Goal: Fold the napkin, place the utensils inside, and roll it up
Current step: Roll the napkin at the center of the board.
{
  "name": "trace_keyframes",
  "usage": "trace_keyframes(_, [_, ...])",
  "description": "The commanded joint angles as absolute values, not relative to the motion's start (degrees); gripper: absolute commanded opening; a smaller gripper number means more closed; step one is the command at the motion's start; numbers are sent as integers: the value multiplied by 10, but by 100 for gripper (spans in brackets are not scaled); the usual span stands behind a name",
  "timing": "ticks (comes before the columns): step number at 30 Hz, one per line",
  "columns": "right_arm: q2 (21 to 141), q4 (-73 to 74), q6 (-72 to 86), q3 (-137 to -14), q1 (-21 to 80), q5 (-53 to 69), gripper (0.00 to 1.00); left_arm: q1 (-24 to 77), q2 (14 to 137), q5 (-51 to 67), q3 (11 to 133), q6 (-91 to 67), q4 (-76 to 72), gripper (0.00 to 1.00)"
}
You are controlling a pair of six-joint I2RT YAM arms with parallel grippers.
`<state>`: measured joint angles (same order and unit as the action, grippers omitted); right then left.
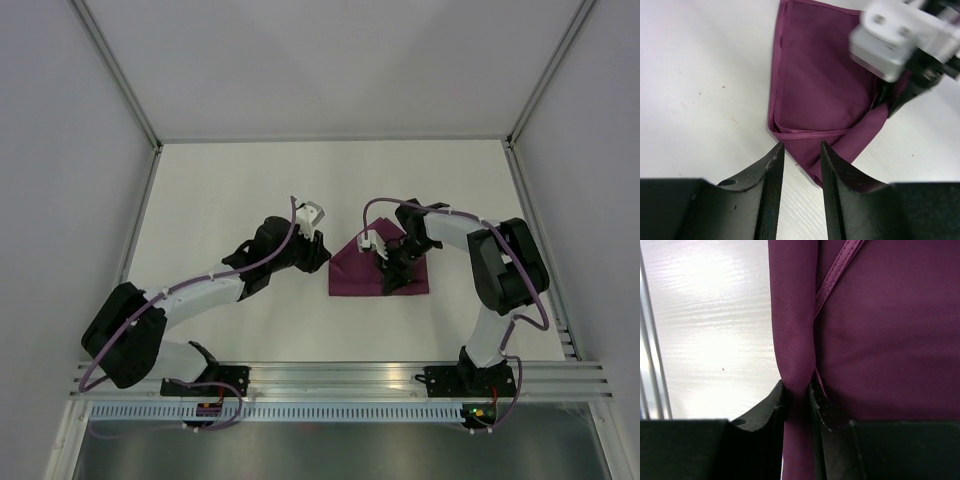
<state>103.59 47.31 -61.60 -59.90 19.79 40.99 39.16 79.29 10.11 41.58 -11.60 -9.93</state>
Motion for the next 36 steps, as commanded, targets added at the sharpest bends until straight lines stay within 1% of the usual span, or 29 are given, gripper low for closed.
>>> trace_keyframes(1, [1112,561,-686,-636,185,403,2,444,759,38,370,-1,-227,40])
trace_keyframes(2, [1135,586,-692,-648,182,405,2,461,752,3,355,27,-249,40])
trace_keyframes(3, [1147,598,-701,-658,180,410,2,494,753,-13,351,49,-259,41])
trace_keyframes(5, [1177,624,-708,-687,175,415,2,523,761,-41,349,97,-269,41])
trace_keyframes(8, [1204,642,-712,-714,171,419,2,569,797,-56,361,145,-270,43])
trace_keyframes(18, [1255,673,-712,-759,168,423,2,690,968,-117,441,275,-285,49])
trace_keyframes(24, [1274,678,-700,-777,167,420,2,715,1030,-99,471,307,-291,54])
trace_keyframes(36, [1299,693,-699,-795,167,421,3,713,1099,-112,481,325,-321,56])
